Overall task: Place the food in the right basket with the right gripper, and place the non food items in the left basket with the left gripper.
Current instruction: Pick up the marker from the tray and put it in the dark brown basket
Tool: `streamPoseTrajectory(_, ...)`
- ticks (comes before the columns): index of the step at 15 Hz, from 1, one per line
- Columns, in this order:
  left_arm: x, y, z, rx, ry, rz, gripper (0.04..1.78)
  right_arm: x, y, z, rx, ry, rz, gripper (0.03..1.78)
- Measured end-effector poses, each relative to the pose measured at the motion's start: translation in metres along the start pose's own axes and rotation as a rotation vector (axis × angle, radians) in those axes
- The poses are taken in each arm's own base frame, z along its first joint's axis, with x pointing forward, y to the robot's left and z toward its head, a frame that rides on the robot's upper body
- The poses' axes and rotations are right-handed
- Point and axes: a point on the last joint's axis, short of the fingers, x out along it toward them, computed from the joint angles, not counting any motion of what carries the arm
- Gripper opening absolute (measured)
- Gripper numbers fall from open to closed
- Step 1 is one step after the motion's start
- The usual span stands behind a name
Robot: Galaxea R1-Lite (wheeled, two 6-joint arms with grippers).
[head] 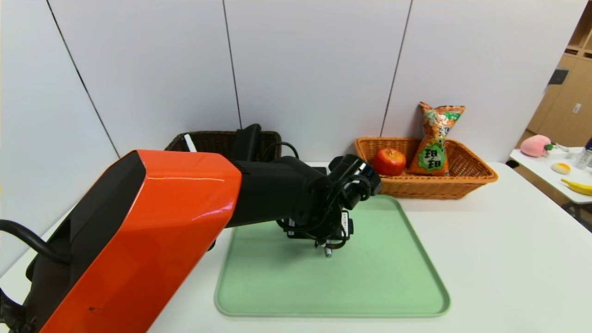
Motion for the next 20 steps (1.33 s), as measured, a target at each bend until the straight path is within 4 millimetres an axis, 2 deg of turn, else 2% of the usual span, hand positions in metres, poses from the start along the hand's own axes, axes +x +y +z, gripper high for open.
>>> streamPoseTrajectory(7, -0.0017, -0.0045, -0.0038, 0.01, 0.004, -0.009, 1.69, 0.0001, 0.0001, -0.0009, 0.0, 0.005, 0.001, 1.71)
streamPoseTrajectory(11, -0.0023, -0.0039, -0.0043, 0.012, -0.008, 0.011, 1.13, 0.0, 0.0001, -0.0009, 0.0, 0.005, 0.001, 1.71)
streamPoseTrajectory(15, -0.0032, -0.0043, -0.0049, 0.014, -0.009, 0.012, 0.73, -0.0001, 0.0, 0.0, 0.0, -0.003, 0.0, 1.71)
streamPoseTrajectory(16, -0.0036, -0.004, -0.0051, 0.014, -0.008, 0.013, 0.43, -0.0001, 0.0, 0.0, 0.0, -0.003, 0.0, 1.71)
streamPoseTrajectory(17, -0.0043, -0.004, -0.0057, 0.016, -0.006, 0.014, 0.05, -0.0001, 0.0, 0.0001, -0.001, -0.004, 0.0, 1.71)
streamPoseTrajectory(20, -0.0058, -0.0032, -0.0053, 0.017, -0.006, 0.014, 0.05, -0.0001, 0.0, 0.0001, 0.0, -0.004, 0.001, 1.71)
